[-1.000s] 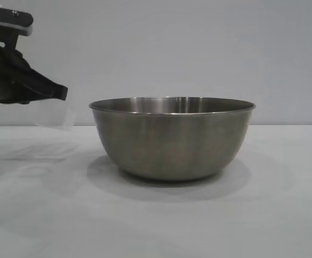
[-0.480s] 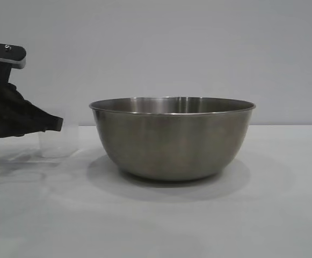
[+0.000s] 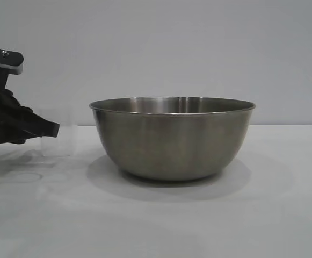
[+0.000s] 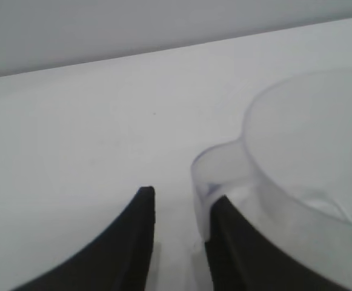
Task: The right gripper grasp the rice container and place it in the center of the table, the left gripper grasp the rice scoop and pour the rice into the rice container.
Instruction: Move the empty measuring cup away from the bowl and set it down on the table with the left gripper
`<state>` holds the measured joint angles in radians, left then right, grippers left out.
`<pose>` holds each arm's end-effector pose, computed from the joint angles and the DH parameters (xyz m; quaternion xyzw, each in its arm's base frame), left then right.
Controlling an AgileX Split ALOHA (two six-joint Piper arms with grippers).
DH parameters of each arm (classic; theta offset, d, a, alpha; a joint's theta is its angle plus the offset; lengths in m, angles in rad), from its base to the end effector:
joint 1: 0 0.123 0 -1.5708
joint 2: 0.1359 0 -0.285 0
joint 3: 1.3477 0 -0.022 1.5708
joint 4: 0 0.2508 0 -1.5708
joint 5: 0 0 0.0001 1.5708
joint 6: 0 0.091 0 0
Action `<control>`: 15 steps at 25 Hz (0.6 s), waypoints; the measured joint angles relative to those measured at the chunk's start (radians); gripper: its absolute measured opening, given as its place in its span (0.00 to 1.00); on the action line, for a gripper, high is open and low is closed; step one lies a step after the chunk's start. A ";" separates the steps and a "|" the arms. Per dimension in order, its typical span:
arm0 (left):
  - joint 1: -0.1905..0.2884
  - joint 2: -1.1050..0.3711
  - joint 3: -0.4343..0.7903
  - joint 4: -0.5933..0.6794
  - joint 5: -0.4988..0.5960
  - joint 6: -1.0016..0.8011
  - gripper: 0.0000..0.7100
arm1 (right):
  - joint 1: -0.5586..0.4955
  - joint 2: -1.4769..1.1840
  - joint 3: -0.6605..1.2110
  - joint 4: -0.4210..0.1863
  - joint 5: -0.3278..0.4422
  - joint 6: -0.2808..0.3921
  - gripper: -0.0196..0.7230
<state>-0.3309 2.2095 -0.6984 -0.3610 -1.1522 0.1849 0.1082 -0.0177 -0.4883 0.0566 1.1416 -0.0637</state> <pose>0.3312 -0.0828 0.0565 0.0477 0.7976 0.0429 0.5997 -0.0103 0.0036 0.2676 -0.0771 0.8684 0.0391 0.4883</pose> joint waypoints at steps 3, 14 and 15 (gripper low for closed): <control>0.000 -0.033 0.021 0.023 0.000 0.000 0.34 | 0.000 0.000 0.000 0.000 0.000 0.000 0.80; 0.000 -0.147 0.173 0.095 0.000 0.000 0.34 | 0.000 0.000 0.000 0.000 0.000 0.000 0.80; 0.000 -0.161 0.189 0.097 0.000 0.000 0.34 | 0.000 0.000 0.000 0.000 0.000 0.000 0.80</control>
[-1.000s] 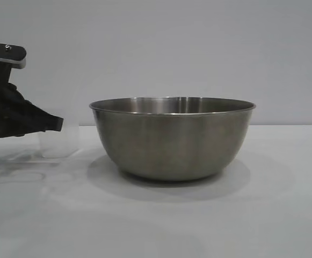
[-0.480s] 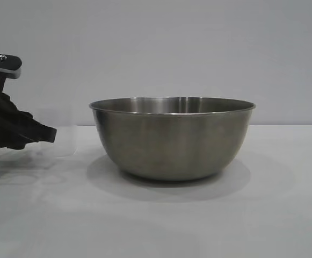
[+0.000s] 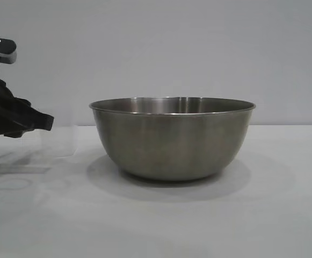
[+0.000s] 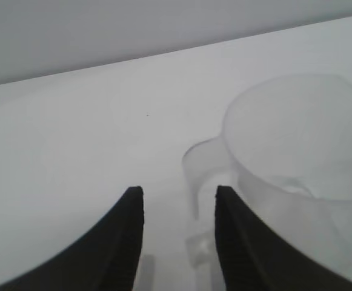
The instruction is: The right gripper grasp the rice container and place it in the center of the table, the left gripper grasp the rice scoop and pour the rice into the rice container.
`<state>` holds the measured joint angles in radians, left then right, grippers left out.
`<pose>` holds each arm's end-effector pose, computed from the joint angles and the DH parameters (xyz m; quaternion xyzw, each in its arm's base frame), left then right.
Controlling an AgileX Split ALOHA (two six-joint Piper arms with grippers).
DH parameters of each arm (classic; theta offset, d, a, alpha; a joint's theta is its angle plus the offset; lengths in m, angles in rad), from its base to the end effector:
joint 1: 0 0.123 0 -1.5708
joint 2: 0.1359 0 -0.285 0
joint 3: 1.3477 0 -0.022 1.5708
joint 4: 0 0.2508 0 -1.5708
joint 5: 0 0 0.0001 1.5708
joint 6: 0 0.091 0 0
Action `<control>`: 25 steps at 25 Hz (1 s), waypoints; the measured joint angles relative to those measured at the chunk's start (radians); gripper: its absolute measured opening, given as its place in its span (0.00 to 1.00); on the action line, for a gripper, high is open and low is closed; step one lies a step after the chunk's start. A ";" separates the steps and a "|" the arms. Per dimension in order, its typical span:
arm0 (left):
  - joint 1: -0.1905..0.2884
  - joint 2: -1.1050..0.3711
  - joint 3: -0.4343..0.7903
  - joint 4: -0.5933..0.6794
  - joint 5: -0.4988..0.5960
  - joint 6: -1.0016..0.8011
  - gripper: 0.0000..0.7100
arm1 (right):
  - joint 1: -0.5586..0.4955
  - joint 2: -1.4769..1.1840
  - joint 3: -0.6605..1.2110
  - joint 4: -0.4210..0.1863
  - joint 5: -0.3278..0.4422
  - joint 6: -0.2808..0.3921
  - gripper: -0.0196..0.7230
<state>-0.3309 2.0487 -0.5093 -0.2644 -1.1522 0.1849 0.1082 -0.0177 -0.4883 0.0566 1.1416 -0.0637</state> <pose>0.2905 -0.0768 0.0822 0.0927 0.8007 0.0220 0.5915 -0.0103 0.0036 0.2676 -0.0771 0.8684 0.0391 0.4883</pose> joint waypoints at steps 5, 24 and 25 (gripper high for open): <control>0.001 -0.084 0.077 0.017 0.000 -0.031 0.34 | 0.000 0.000 0.000 0.000 0.000 0.000 0.80; 0.001 -0.299 0.240 0.124 0.197 -0.122 0.34 | 0.000 0.000 0.000 0.000 0.000 0.000 0.80; 0.001 -0.309 0.240 0.124 0.232 -0.122 0.34 | 0.000 0.000 0.000 0.000 0.000 0.000 0.80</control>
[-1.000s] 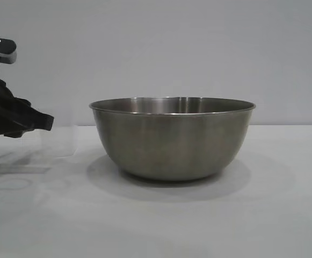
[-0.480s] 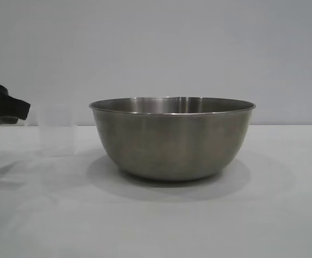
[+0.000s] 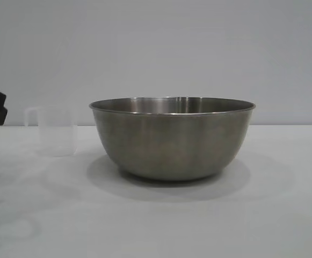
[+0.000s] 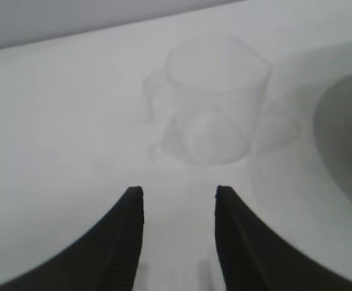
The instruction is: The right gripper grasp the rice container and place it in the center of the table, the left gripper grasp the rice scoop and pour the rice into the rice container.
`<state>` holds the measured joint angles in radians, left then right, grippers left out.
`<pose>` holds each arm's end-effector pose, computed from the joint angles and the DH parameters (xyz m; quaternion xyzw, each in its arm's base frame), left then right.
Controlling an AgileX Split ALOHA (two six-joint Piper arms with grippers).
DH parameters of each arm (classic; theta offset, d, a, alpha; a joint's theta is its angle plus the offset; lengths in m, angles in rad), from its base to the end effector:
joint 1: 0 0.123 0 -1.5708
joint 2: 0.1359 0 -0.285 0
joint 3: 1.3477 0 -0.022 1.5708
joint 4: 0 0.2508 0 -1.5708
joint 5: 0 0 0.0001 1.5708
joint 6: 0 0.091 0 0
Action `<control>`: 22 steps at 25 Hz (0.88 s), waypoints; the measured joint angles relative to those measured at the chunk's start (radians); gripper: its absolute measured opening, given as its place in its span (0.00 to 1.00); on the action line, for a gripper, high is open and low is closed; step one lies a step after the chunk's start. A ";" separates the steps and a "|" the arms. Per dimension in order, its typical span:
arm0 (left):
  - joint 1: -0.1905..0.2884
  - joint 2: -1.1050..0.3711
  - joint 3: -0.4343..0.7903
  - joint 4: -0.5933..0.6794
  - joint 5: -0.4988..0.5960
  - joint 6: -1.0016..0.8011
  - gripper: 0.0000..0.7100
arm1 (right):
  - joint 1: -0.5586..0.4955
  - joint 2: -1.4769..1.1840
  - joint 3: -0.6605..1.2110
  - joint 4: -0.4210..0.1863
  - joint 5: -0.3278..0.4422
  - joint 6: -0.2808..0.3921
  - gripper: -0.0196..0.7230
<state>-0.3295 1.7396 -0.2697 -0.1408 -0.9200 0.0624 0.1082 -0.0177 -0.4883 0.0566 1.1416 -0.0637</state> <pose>0.2254 -0.0663 0.1118 0.1007 0.8449 -0.0449 0.5235 -0.0103 0.0036 0.2676 -0.0771 0.8684 0.0391 0.4883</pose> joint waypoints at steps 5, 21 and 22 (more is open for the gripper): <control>0.000 -0.098 0.000 0.000 0.230 0.000 0.34 | 0.000 0.000 0.000 0.000 0.000 0.000 0.80; 0.000 -0.748 -0.173 0.000 1.217 0.060 0.34 | 0.000 0.000 0.000 0.000 0.000 0.000 0.80; 0.000 -0.786 -0.180 0.000 1.275 0.060 0.34 | 0.000 0.000 0.000 0.000 0.000 0.000 0.80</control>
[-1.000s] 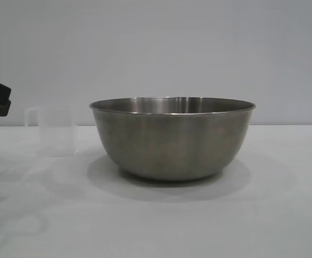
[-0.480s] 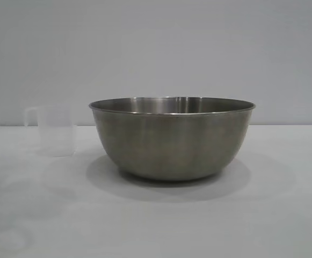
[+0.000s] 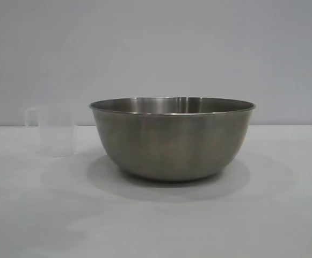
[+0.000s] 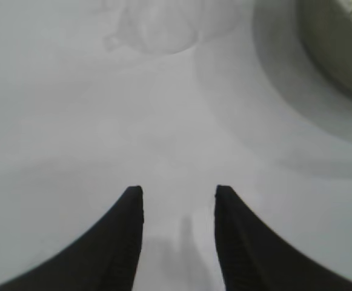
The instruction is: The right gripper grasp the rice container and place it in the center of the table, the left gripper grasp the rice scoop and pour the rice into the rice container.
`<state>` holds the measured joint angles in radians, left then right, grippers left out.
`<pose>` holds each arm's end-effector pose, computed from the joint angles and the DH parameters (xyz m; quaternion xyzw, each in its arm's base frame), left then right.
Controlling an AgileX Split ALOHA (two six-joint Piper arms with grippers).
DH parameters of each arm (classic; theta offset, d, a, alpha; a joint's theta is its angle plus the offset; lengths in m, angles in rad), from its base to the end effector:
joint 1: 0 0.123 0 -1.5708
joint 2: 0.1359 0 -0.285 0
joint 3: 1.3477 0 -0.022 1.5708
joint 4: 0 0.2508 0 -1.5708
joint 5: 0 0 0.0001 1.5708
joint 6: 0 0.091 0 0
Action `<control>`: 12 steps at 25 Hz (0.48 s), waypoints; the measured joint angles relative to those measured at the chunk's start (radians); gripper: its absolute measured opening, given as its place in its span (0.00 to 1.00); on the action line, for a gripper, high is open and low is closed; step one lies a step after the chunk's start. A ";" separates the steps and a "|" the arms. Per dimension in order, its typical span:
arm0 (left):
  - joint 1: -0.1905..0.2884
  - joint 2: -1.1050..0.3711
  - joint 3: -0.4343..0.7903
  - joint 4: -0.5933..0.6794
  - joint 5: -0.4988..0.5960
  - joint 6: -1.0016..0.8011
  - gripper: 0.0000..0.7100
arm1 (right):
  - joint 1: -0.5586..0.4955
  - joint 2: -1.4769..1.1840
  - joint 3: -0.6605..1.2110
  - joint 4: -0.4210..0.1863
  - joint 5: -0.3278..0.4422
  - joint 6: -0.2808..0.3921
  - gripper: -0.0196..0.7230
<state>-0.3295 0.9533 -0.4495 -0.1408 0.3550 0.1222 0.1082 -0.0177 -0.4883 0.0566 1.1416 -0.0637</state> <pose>0.1609 -0.0597 0.2310 0.1558 0.9071 -0.0881 0.3810 -0.0103 0.0036 0.2676 -0.0771 0.8684 0.0391 0.4883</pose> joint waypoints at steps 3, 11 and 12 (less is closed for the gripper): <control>0.000 -0.112 -0.008 0.002 0.136 0.000 0.34 | 0.000 0.000 0.000 0.000 0.000 0.000 0.80; 0.000 -0.466 -0.010 0.010 0.392 0.000 0.34 | 0.000 0.000 0.000 0.000 0.000 0.000 0.80; 0.000 -0.515 -0.010 0.015 0.415 0.000 0.34 | 0.000 0.000 0.000 0.000 0.000 0.000 0.80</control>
<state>-0.3295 0.4383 -0.4595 -0.1257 0.7697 0.1222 0.1082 -0.0177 -0.4883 0.0566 1.1416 -0.0637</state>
